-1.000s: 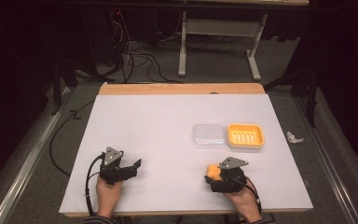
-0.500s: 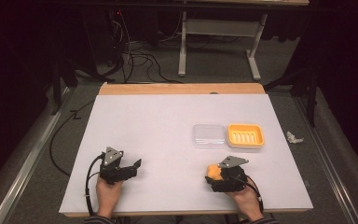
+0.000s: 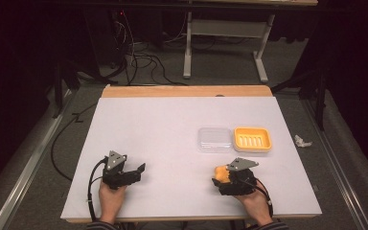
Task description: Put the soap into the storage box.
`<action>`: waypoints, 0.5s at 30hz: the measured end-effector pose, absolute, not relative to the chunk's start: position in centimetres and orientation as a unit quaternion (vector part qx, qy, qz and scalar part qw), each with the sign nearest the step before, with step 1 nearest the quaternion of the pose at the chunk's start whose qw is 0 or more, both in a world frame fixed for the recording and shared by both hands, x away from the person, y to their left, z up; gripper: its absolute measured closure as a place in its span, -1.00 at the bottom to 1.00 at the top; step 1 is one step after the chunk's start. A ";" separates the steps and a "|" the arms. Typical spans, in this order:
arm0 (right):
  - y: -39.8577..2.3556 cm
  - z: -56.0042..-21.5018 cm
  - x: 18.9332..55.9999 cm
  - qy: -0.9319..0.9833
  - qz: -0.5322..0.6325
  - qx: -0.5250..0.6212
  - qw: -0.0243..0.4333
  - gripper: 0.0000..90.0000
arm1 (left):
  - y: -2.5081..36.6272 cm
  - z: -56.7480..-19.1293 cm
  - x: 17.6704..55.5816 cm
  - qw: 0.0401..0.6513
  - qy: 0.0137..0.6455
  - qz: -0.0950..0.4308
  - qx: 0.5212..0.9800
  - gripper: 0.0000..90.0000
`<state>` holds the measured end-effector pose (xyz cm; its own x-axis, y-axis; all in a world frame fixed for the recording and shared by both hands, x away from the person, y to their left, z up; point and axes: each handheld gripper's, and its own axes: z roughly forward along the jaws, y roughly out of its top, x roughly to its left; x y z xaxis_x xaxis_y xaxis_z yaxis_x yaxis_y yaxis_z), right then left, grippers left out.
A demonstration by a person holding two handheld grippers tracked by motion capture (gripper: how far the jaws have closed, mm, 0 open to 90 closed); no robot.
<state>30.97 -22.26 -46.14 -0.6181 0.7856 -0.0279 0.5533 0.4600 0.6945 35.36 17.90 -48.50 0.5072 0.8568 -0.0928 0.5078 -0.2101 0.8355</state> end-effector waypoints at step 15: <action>-23.2 -45.0 31.2 0.829 0.339 0.405 0.181 -0.42 | 17.9 -48.5 35.4 0.434 0.454 0.200 0.752 -0.59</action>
